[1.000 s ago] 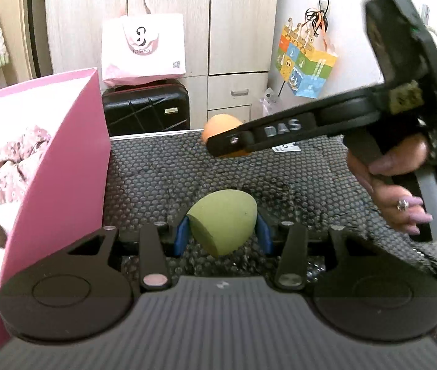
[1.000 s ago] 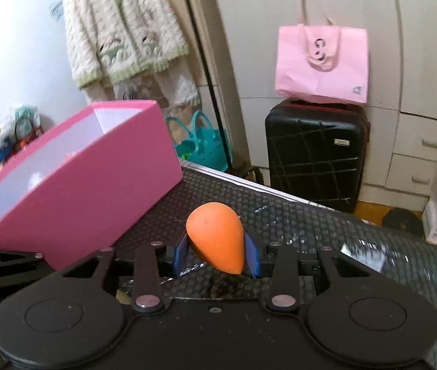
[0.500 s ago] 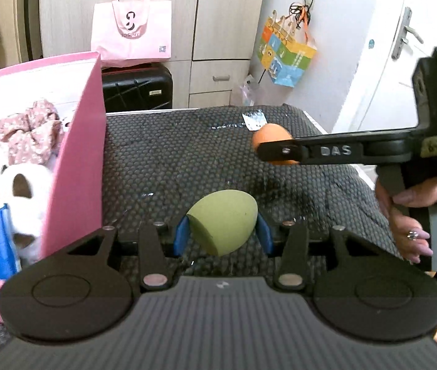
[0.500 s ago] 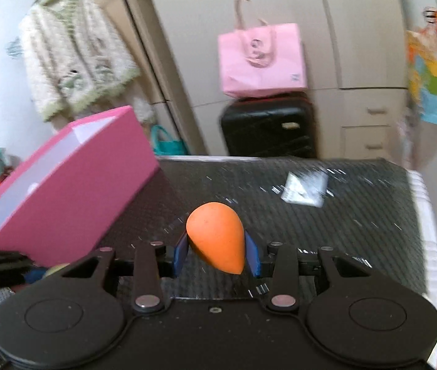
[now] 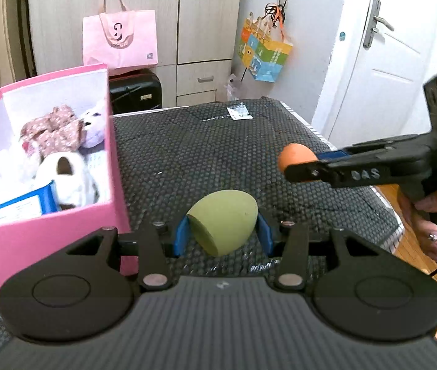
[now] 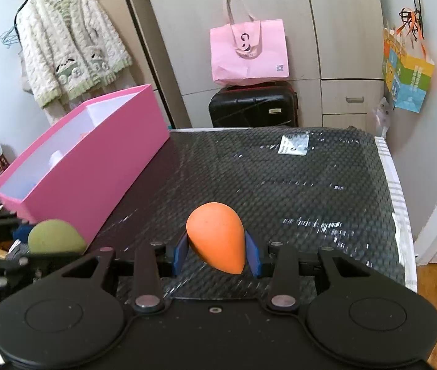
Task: Organize soft objects
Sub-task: 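Carry the green sponge in the left tool while the right tool carries the orange sponge over the box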
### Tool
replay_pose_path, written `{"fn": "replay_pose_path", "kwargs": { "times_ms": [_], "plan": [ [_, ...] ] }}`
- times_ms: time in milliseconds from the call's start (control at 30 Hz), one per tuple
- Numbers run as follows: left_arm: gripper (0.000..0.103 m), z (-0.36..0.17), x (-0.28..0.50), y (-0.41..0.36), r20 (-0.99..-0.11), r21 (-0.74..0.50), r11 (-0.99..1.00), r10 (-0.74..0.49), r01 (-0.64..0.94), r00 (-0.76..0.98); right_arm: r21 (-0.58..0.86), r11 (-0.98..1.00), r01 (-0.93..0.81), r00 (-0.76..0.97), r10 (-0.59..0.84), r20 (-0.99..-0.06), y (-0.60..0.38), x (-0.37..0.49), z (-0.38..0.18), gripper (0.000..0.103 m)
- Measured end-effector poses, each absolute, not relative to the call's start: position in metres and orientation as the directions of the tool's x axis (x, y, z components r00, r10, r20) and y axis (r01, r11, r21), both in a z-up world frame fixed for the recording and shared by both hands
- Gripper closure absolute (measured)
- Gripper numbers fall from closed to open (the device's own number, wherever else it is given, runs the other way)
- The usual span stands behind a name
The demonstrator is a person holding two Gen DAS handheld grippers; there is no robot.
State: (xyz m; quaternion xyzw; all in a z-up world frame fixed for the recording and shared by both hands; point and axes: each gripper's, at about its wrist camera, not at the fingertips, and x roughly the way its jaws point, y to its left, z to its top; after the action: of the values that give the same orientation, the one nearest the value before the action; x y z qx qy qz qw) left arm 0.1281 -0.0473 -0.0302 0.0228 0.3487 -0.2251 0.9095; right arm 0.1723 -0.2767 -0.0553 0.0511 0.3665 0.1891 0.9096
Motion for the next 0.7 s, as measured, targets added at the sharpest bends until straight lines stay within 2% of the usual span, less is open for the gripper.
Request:
{"fn": "replay_pose_path", "kwargs": {
  "times_ms": [133,400,700],
  "plan": [
    [0.059,-0.022,0.122,-0.028,-0.654,-0.063,0.919,-0.332,0.388,0.68,0.225,0.911,-0.347,0.656,0.407,-0.636,-0.267,0.15,-0.046,0.058],
    [0.059,-0.004,0.11,0.019,-0.676,-0.043,0.932,-0.292,0.36,0.676,0.179,0.857,-0.484,0.623,0.481,-0.617,-0.235,0.119,-0.025,0.058],
    [0.059,0.031,0.09,0.059,-0.67,-0.087,0.93,-0.321,0.358,0.67,0.185,0.768,-0.613,0.554,0.584,-0.592,-0.203,0.103,0.002,0.058]
  ]
}}
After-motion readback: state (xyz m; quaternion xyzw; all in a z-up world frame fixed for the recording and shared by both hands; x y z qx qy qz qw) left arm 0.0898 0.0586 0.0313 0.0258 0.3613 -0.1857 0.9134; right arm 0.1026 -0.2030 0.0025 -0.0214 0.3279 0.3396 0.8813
